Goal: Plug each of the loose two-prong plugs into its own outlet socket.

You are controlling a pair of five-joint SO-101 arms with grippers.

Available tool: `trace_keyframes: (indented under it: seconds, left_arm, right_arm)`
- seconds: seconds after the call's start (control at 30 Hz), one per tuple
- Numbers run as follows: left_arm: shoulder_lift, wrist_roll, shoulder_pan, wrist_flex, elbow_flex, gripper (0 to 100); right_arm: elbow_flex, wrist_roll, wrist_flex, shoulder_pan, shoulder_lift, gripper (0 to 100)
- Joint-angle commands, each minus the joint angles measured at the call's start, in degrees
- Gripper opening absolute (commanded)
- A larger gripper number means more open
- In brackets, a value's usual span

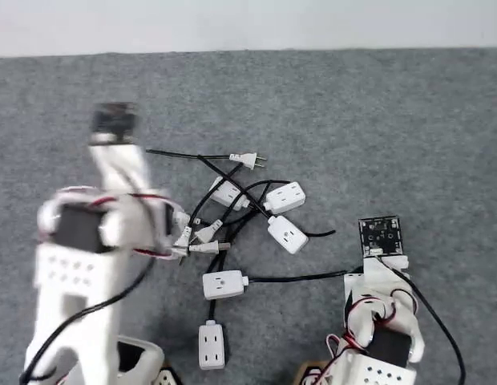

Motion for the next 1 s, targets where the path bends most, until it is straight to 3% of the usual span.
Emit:
trace_keyframes:
  seconds: [0.0, 0.17, 0.27, 0.43, 0.67, 0.97]
  left_arm:
    - [1.41, 4.75, 8.97, -3.08, 4.70, 2]
    - [1.49, 6.42, 10.73, -17.49, 18.59, 3]
    - [1.32, 6.42, 11.87, -24.44, 27.47, 13]
    - [1.32, 0.79, 17.85, -23.30, 36.18, 32]
    - [1.76, 6.07, 21.98, -23.82, 38.73, 33]
    - [1.76, 13.45, 21.71, -38.24, 50.77, 33]
  right_arm:
    - [-3.08, -0.62, -1.10, 3.56, -0.84, 0.9]
    - [-1.32, -0.35, -3.56, 6.11, -0.84, 0.9]
    - [-1.32, 1.23, -3.12, 6.02, -0.84, 0.9]
    - [-0.70, 1.41, -3.56, 6.02, -0.84, 0.9]
    - [-0.09, 1.49, -4.97, 6.02, -0.84, 0.9]
    - [0.00, 1.49, -5.14, 5.93, -0.84, 0.9]
